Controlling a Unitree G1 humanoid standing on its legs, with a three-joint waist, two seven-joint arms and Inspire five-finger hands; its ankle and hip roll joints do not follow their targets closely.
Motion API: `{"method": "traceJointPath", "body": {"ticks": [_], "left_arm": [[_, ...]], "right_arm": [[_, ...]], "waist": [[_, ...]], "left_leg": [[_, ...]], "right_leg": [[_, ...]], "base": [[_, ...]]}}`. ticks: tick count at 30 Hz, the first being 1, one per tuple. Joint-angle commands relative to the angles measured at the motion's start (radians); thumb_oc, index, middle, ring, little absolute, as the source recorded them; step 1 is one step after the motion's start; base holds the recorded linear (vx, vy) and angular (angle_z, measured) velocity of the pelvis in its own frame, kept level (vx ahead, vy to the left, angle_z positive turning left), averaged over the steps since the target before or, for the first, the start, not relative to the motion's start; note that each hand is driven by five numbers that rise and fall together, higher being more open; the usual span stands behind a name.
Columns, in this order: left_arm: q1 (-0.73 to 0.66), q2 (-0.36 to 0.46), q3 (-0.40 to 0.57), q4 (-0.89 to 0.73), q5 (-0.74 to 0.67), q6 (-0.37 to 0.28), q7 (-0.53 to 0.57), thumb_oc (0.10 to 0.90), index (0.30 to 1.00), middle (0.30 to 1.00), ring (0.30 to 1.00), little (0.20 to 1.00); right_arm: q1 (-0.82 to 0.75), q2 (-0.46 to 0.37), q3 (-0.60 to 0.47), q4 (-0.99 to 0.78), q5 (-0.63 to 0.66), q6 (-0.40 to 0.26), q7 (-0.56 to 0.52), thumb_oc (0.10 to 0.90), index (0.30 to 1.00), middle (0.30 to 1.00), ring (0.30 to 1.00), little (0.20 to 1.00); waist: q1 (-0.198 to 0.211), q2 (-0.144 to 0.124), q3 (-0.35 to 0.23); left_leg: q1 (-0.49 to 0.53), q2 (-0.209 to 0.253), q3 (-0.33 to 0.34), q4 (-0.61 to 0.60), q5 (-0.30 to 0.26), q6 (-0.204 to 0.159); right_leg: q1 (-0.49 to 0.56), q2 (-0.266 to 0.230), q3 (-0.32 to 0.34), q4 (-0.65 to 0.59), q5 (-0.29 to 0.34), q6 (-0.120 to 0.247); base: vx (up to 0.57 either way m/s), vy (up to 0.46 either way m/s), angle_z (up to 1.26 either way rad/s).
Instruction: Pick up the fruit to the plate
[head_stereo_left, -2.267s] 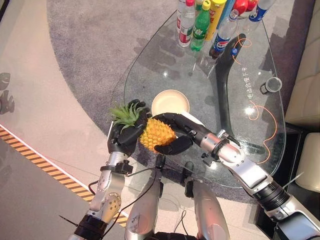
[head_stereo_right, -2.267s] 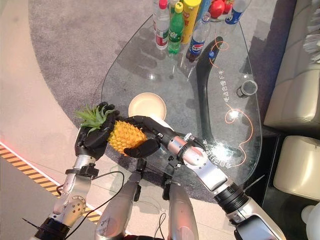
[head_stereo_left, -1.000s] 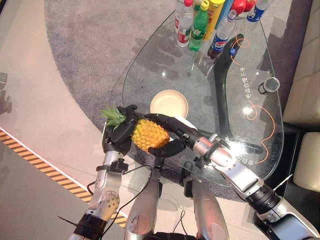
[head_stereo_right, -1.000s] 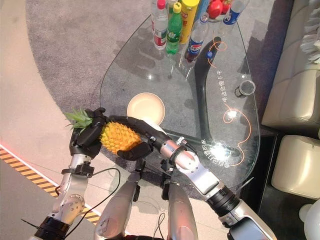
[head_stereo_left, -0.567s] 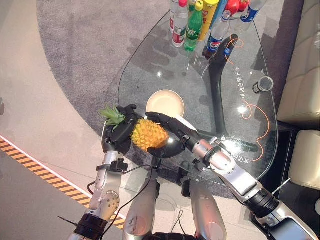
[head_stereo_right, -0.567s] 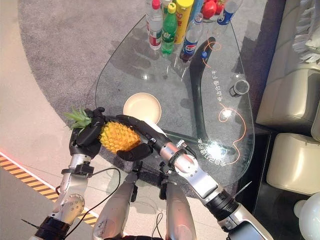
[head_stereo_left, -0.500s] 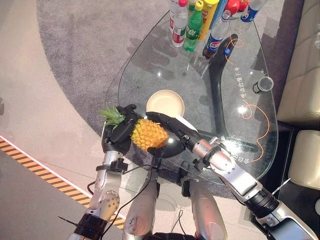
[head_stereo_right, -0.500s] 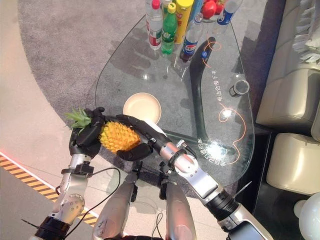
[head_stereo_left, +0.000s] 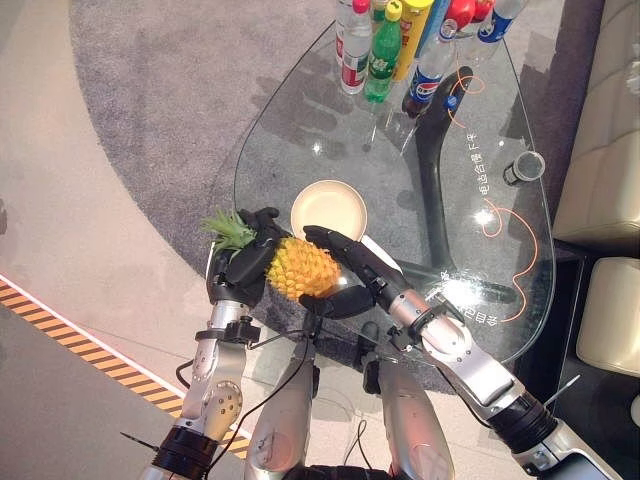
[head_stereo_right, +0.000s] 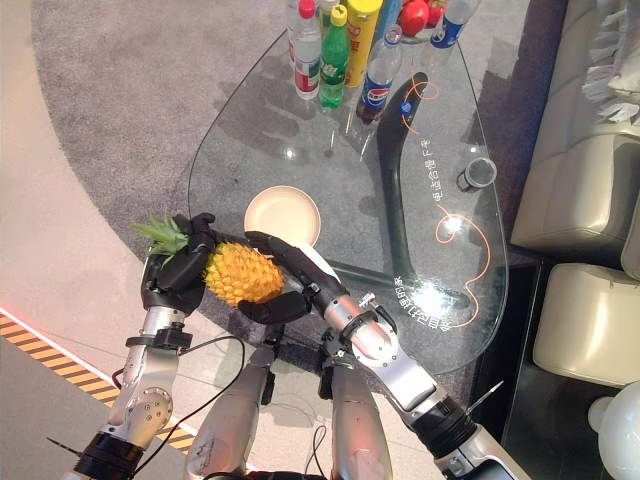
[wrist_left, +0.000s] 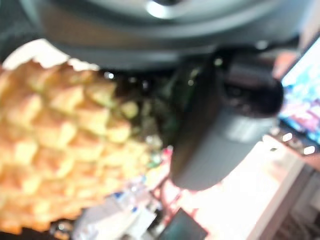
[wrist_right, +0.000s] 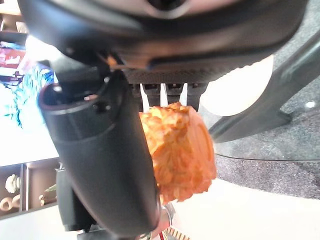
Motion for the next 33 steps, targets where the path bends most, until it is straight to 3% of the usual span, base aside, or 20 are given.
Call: {"method": "traceJointPath", "body": {"ticks": [1,13,23,33], "left_arm": [[-0.043,0.007,0.173,-0.185,0.044,-0.226,-0.036,0.1,0.3,0.3,0.3,0.2],[-0.081,0.017,0.229,-0.173,0.162,-0.292,0.018,0.1,0.3,0.3,0.3,0.2],[-0.13,0.021,0.233,-0.165,0.235,-0.309,0.064,0.1,0.3,0.3,0.3,0.2],[-0.192,0.03,0.208,-0.136,0.355,-0.318,0.151,0.1,0.3,0.3,0.3,0.2]], "right_arm": [[0.024,-0.05,-0.14,0.001,-0.013,-0.021,-0.082,0.8,0.9,0.9,0.9,0.9],[0.058,-0.042,-0.163,0.008,-0.005,-0.016,-0.104,0.8,0.9,0.9,0.9,0.9],[0.053,-0.029,-0.162,0.031,0.002,-0.012,-0.138,0.8,0.9,0.9,0.9,0.9],[0.014,-0.019,-0.126,0.047,0.008,0.04,-0.101,0.8,0.9,0.9,0.9,0.9]], "waist": [[-0.008,-0.018,-0.027],[-0.034,-0.018,-0.027],[-0.051,-0.014,-0.027],[-0.067,-0.011,-0.027]], "left_leg": [[0.019,-0.048,0.04,0.114,-0.114,0.023],[-0.006,-0.042,0.053,0.131,-0.115,0.02],[-0.023,-0.041,0.067,0.13,-0.11,0.019],[-0.054,-0.04,0.079,0.137,-0.104,0.016]], "right_leg": [[0.087,0.015,0.054,-0.135,0.075,0.05],[0.055,0.022,0.083,-0.117,0.072,0.047],[0.031,0.025,0.098,-0.115,0.076,0.047],[-0.006,0.031,0.114,-0.106,0.081,0.045]], "base": [[0.02,0.005,-0.08],[0.01,0.004,-0.05],[0.0,0.006,-0.04],[-0.01,0.009,-0.03]]}}
